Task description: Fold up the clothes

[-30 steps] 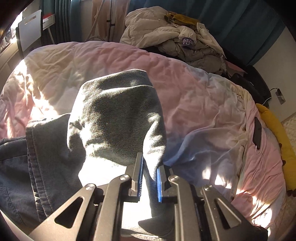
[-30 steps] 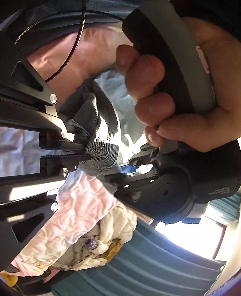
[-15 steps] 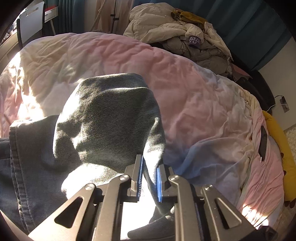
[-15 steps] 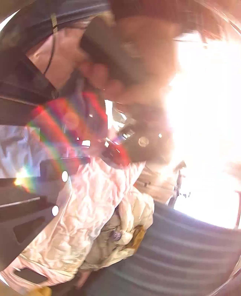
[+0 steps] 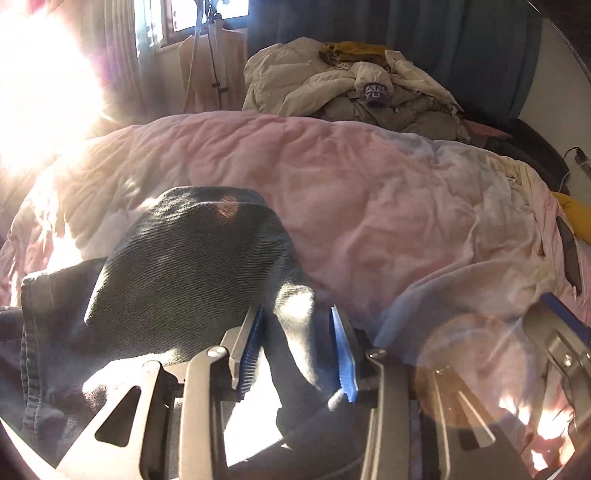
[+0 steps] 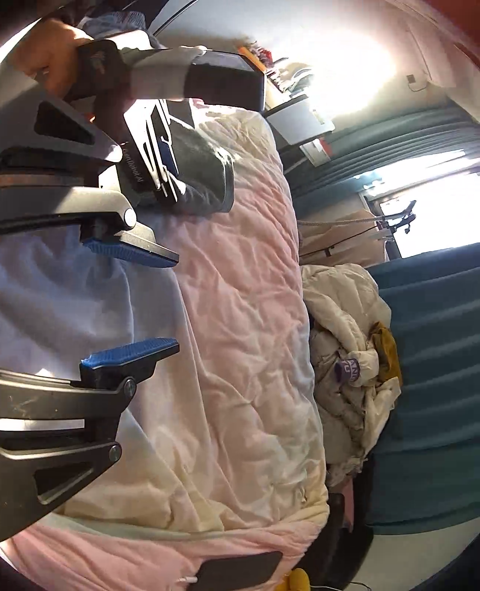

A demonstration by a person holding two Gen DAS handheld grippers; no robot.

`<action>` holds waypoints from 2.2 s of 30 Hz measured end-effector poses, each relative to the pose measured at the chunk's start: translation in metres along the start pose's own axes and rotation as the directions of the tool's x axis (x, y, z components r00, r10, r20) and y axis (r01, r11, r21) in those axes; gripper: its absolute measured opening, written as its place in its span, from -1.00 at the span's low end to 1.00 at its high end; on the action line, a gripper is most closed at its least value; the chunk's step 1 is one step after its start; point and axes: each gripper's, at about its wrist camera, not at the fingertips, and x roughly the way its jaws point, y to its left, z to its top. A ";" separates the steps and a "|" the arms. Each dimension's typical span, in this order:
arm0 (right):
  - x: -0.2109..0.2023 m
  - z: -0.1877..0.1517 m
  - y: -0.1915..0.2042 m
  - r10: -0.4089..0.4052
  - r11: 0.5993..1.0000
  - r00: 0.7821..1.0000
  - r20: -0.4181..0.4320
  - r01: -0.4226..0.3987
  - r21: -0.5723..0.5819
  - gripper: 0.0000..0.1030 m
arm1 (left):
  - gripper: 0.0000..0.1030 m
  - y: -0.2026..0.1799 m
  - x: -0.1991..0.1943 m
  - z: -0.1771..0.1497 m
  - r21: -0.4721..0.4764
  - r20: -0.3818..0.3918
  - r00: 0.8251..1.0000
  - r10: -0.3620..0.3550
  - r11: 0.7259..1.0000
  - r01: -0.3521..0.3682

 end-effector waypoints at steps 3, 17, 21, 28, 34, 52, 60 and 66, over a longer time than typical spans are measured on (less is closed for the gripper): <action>0.004 0.004 0.004 0.075 0.997 0.997 0.012 -0.075 0.027 -0.23 | -0.19 0.007 -0.022 -0.008 0.007 0.005 1.000 -0.025 1.000 0.025; 0.023 -0.011 0.101 0.363 0.911 0.929 -0.067 -0.369 -0.182 -0.23 | -0.15 0.122 -0.083 -0.054 -0.117 0.015 0.989 0.147 0.983 -0.144; 0.020 -0.017 0.136 0.342 0.889 0.939 -0.035 -0.335 -0.312 -0.24 | -0.15 0.164 -0.078 -0.067 -0.181 0.014 0.976 0.219 0.960 -0.213; 0.091 -0.036 0.112 0.097 0.952 0.964 -0.248 -0.163 -0.260 -0.55 | -0.15 0.200 -0.058 -0.089 -0.315 -0.031 0.979 0.199 0.928 -0.199; 0.108 -0.049 0.104 0.077 0.954 0.952 -0.297 -0.157 -0.255 -0.55 | -0.15 0.202 -0.061 -0.090 -0.332 -0.008 0.983 0.183 0.927 -0.175; 0.067 -0.050 0.109 0.138 0.947 0.963 -0.232 -0.197 -0.254 -0.43 | 0.54 0.414 -0.251 -0.201 -0.886 0.232 0.972 0.037 0.421 0.195; 0.064 -0.047 0.128 0.131 0.930 0.965 -0.228 -0.199 -0.308 -0.37 | 0.76 0.497 -0.219 -0.288 -0.966 0.245 0.969 0.011 0.089 0.243; 0.064 -0.051 0.132 0.120 0.925 0.966 -0.230 -0.192 -0.326 -0.35 | 0.76 0.512 -0.171 -0.288 -0.969 0.238 0.971 -0.011 0.057 0.238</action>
